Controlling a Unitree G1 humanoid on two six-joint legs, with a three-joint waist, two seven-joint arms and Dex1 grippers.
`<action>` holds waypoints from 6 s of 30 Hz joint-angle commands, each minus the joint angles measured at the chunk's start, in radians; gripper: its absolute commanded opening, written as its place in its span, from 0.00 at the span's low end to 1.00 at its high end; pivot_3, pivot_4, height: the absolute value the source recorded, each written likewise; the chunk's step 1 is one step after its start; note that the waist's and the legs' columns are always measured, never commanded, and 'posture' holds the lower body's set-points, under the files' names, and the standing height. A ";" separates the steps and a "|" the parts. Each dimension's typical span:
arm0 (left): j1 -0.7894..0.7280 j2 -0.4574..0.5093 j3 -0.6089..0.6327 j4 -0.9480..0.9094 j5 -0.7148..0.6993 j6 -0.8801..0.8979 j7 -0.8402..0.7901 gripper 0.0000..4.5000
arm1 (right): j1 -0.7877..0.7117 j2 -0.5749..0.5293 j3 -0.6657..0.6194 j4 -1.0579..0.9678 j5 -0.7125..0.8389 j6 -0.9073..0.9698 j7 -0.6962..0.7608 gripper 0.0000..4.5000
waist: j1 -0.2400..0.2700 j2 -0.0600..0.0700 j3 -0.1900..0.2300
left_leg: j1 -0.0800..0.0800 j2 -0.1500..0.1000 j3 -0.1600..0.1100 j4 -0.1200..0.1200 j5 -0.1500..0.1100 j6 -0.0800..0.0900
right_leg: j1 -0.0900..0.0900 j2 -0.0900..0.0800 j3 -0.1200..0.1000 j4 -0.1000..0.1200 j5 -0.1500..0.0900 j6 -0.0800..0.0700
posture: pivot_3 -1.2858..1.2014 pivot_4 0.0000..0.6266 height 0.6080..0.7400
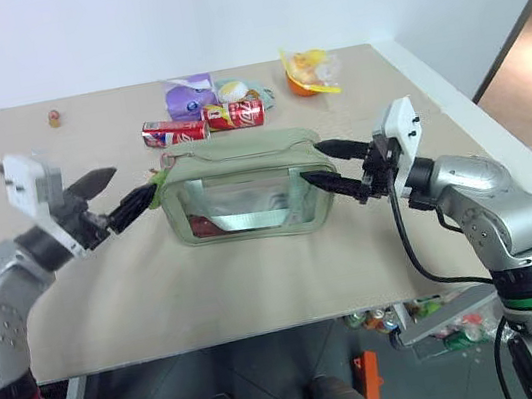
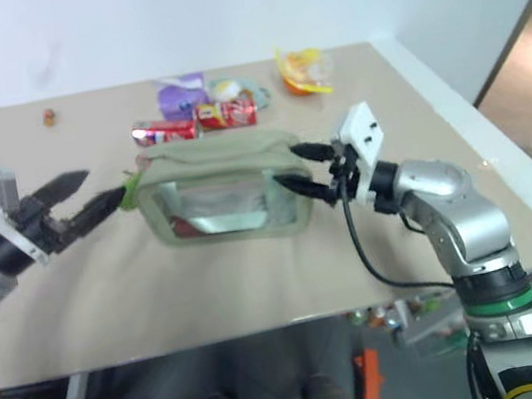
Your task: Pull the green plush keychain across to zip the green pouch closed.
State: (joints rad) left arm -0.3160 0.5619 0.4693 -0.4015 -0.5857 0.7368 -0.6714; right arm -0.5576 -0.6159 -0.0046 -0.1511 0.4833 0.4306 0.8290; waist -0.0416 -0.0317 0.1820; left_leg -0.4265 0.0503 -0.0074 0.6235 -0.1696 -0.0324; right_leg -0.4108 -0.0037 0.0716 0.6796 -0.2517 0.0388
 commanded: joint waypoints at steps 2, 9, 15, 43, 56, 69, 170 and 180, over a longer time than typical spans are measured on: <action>0.045 -0.024 0.038 -0.089 0.030 -0.113 0.098 1.00 | -0.006 -0.006 -0.017 -0.005 -0.009 -0.017 0.019 0.18 | 0.000 0.000 0.000 | 0.001 0.000 0.000 0.000 0.000 0.000 | 0.001 0.000 0.000 0.000 0.000 0.000 | 0.52 0.24 1.00; 0.103 0.012 0.049 -0.027 -0.057 -0.112 0.051 1.00 | 0.012 -0.020 -0.010 0.010 -0.044 -0.059 0.070 0.01 | -0.004 0.000 0.000 | 0.004 0.000 0.001 0.000 0.000 0.000 | 0.002 0.001 0.000 0.000 0.000 0.000 | 0.52 0.24 1.00; -0.023 0.124 -0.037 0.246 -0.074 -0.127 -0.128 1.00 | 0.015 -0.023 -0.004 0.003 -0.068 -0.102 0.107 0.01 | -0.002 0.000 0.000 | 0.004 0.000 0.000 0.000 0.000 0.000 | 0.002 0.001 -0.001 0.000 0.000 -0.001 | 0.52 0.24 1.00; -0.289 0.123 -0.169 0.545 -0.027 -0.249 -0.301 0.02 | 0.116 -0.087 -0.031 -0.071 -0.064 -0.130 0.130 0.00 | -0.002 0.000 0.000 | 0.003 0.000 0.000 -0.004 0.000 0.000 | 0.002 0.000 -0.001 -0.001 -0.003 0.000 | 0.52 0.24 1.00; -0.516 0.059 -0.264 0.458 0.008 -0.348 -0.262 0.02 | 0.085 -0.089 -0.012 -0.040 -0.073 -0.140 0.159 0.00 | 0.006 -0.001 0.001 | 0.002 -0.001 -0.001 -0.003 0.000 -0.001 | 0.002 0.000 -0.002 -0.001 -0.002 0.000 | 0.52 0.24 1.00; -0.626 -0.042 -0.540 0.503 0.154 -0.411 -0.396 0.02 | 0.080 -0.083 -0.003 -0.035 -0.081 -0.138 0.156 0.00 | -0.001 -0.001 0.001 | 0.002 -0.002 0.000 -0.003 0.000 0.000 | 0.002 0.000 0.000 -0.002 -0.002 0.001 | 0.52 0.24 1.00; -0.111 -0.019 -0.340 0.153 0.049 -0.228 -0.079 0.00 | -0.329 0.085 0.099 0.225 -0.126 -0.049 0.142 0.06 | -0.001 0.000 0.001 | 0.002 -0.002 -0.001 -0.005 0.000 -0.001 | 0.002 -0.001 -0.001 -0.004 -0.002 0.001 | 0.52 0.24 1.00; -0.131 -0.032 -0.351 0.162 0.049 -0.227 -0.078 0.00 | -0.314 0.071 0.083 0.210 -0.139 -0.062 0.138 0.01 | 0.001 0.000 0.001 | 0.001 -0.002 -0.001 -0.005 0.000 -0.001 | 0.002 -0.002 -0.001 -0.004 -0.003 0.001 | 0.52 0.24 1.00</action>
State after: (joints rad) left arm -0.4303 0.5326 0.1370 -0.2095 -0.5272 0.5082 -0.7458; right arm -0.8691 -0.5285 0.1194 0.0821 0.3447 0.3857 0.9682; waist -0.0404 -0.0318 0.1831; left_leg -0.4250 0.0482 -0.0081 0.6189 -0.1697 -0.0332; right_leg -0.4088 -0.0055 0.0710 0.6759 -0.2542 0.0398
